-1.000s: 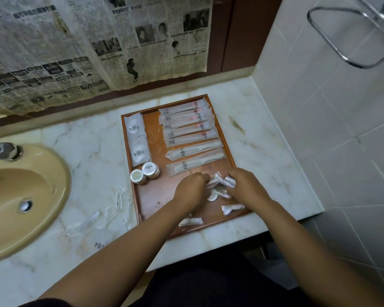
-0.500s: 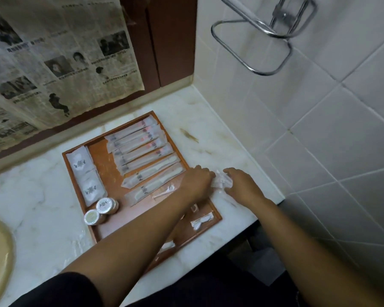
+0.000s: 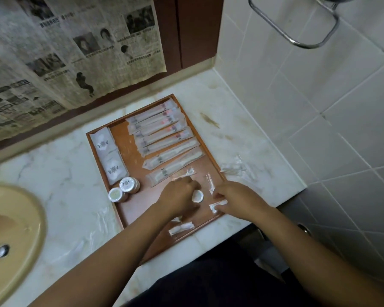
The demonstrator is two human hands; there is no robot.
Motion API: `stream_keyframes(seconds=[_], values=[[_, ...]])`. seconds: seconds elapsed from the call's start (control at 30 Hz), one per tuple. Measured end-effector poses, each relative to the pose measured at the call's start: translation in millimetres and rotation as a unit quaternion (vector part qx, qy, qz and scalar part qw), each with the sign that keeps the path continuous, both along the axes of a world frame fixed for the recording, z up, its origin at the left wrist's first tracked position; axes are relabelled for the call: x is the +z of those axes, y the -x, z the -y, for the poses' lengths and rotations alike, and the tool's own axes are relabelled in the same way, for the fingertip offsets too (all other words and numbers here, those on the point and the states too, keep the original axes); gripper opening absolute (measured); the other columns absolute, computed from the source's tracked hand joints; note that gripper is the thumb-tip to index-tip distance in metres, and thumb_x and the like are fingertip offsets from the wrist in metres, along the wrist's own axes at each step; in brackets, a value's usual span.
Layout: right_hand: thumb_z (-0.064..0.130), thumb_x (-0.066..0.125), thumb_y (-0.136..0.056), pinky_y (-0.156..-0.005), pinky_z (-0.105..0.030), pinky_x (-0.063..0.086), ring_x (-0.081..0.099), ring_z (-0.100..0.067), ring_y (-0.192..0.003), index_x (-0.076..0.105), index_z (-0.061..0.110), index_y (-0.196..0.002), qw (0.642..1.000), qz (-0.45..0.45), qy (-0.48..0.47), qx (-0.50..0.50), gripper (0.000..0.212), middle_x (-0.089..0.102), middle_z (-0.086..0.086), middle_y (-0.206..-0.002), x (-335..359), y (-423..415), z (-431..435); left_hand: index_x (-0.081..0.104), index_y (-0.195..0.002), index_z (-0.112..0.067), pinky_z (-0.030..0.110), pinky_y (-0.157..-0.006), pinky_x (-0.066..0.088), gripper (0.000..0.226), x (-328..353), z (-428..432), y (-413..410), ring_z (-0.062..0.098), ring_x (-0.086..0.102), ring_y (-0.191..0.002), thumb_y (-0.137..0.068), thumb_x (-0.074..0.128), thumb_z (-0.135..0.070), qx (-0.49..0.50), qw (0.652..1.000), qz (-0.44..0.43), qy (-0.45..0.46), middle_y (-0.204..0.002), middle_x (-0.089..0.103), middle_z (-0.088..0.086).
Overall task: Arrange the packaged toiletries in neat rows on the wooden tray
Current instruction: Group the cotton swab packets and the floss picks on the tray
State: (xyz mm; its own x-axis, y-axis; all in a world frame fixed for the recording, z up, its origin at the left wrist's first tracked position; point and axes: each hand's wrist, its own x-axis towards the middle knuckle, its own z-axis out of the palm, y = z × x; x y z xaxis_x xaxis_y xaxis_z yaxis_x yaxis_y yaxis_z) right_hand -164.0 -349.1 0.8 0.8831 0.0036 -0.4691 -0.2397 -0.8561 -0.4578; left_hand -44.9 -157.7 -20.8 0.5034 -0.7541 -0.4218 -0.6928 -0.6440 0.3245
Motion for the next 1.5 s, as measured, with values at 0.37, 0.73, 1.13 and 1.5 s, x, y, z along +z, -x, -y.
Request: stream_keyframes(seconds=[0.37,0.73,1.13,1.5], values=[[0.026,0.069,-0.091,-0.076,-0.035,0.053,0.060,-0.025,-0.099,0.065,0.023,-0.110,0.996,-0.024,0.083,0.036,0.020,0.059,-0.004,-0.113,-22.0,-3.5,-23.0,0.064,-0.126,-0.026,0.037,-0.079,0.051,0.042,-7.5,-4.8,13.7,0.030,0.061,-0.102,-0.086,0.064,-0.040,0.007,0.998,0.062,0.026,-0.114,0.062,0.003],[0.035,0.068,-0.094,-0.073,-0.033,0.053,0.062,-0.012,-0.088,0.071,0.025,-0.101,0.959,0.119,0.024,-0.257,0.012,0.068,0.011,-0.094,-3.3,-1.7,15.4,0.066,-0.120,-0.027,0.034,-0.081,0.047,0.036,-5.2,-10.5,10.8,0.025,0.060,-0.104,-0.088,0.061,-0.043,0.055,0.997,0.033,0.047,-0.113,0.063,0.001],[0.029,0.074,-0.089,-0.072,-0.041,0.056,0.057,-0.027,-0.107,0.068,0.015,-0.118,0.949,0.163,0.143,-0.230,0.032,0.063,-0.007,-0.115,-13.2,-8.2,20.6,0.067,-0.117,-0.023,0.037,-0.081,0.051,0.035,-5.6,-15.2,19.6,0.027,0.061,-0.100,-0.087,0.062,-0.040,0.089,0.994,0.009,0.067,-0.110,0.062,0.002],[0.036,0.062,-0.093,-0.095,-0.034,0.049,0.055,-0.021,-0.117,0.065,0.025,-0.122,0.985,0.137,0.051,0.092,0.031,0.061,0.003,-0.123,-25.0,-58.6,-80.7,0.071,-0.114,-0.018,0.029,-0.075,0.048,0.041,27.5,-92.7,21.3,0.021,0.064,-0.098,-0.080,0.078,-0.041,0.308,0.936,0.040,0.163,-0.111,0.065,0.001]])
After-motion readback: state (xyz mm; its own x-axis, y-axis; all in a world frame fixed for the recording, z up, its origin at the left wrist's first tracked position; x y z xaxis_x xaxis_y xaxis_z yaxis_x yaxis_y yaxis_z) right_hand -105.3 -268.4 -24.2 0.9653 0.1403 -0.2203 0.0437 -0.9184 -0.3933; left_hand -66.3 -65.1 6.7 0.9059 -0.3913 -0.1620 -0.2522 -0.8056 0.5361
